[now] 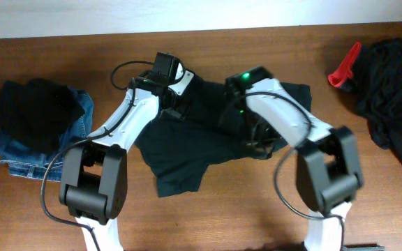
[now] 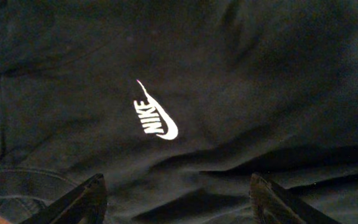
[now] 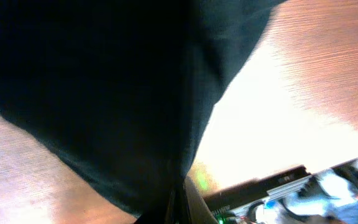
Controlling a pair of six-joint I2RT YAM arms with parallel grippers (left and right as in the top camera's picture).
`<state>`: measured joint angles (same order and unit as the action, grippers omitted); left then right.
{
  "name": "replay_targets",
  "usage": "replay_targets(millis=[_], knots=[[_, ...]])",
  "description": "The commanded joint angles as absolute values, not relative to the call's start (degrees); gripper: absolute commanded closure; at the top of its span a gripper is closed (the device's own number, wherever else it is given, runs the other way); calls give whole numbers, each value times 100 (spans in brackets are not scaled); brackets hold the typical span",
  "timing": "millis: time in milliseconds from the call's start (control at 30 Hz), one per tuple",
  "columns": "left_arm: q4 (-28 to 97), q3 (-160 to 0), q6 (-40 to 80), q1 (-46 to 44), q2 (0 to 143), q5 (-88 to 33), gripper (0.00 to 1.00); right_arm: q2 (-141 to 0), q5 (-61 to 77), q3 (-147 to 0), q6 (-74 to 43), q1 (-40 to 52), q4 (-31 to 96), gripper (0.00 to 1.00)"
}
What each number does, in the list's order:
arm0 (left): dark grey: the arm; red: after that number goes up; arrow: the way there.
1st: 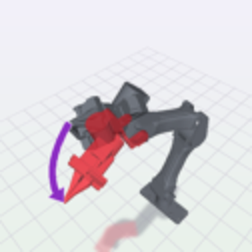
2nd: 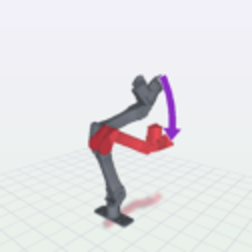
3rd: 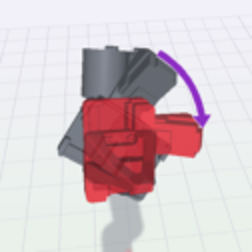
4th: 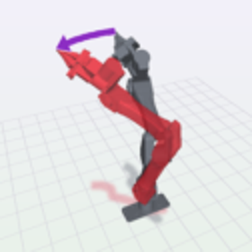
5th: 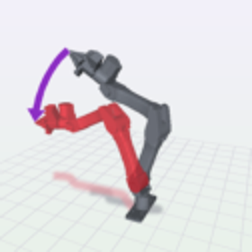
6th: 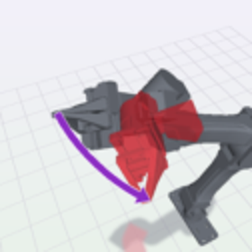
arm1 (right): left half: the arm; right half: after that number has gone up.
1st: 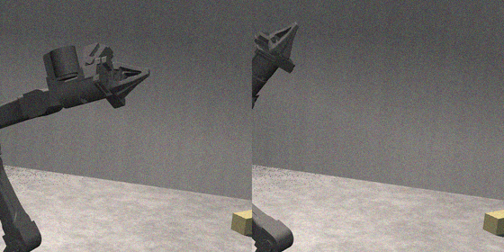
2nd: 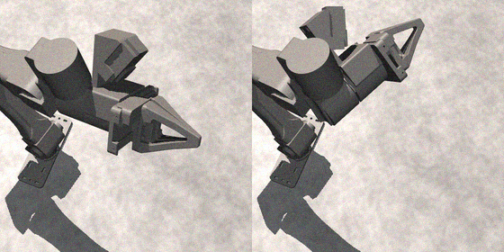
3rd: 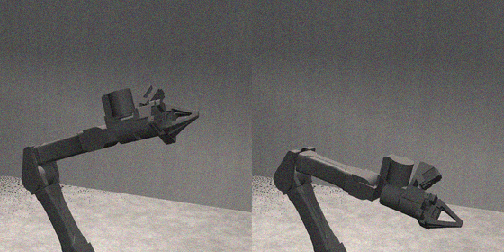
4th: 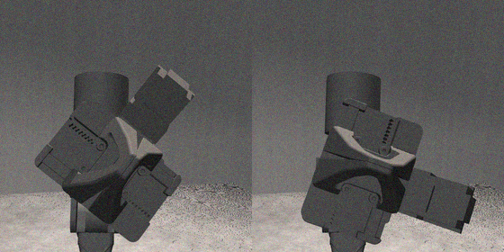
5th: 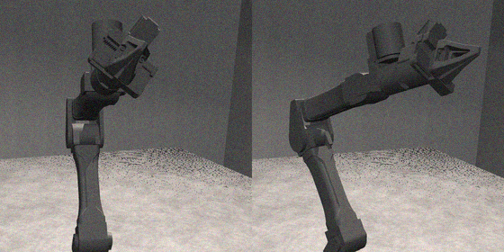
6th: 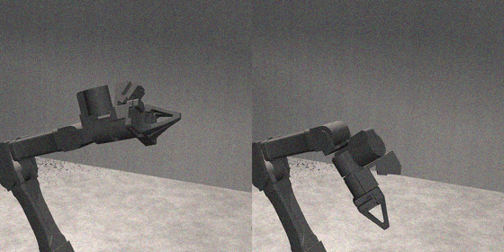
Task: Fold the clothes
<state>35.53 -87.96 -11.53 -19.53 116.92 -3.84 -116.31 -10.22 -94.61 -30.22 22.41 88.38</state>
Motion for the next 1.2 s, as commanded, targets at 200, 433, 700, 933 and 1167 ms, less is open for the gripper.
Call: replay_targets(millis=[200,433,700,933,1167], knots=[[3555,-8799,-1127,-1929,11743,-357,27,-10283,-589,-9504,-3382,963,8508,96],[3548,-8799,-1127,-1929,11743,-357,27,-9966,172,-9142,-2753,593,8503,96],[3599,-8799,-1127,-1927,11743,-333,27,-9900,930,-7131,-2596,587,7395,96],[3677,-8801,-1212,-1929,11743,3,27,-9389,545,-6434,-2792,585,6921,95],[3972,-8849,-1208,-1929,11740,-21,26,-8364,-443,-6434,-3041,545,6997,44]])
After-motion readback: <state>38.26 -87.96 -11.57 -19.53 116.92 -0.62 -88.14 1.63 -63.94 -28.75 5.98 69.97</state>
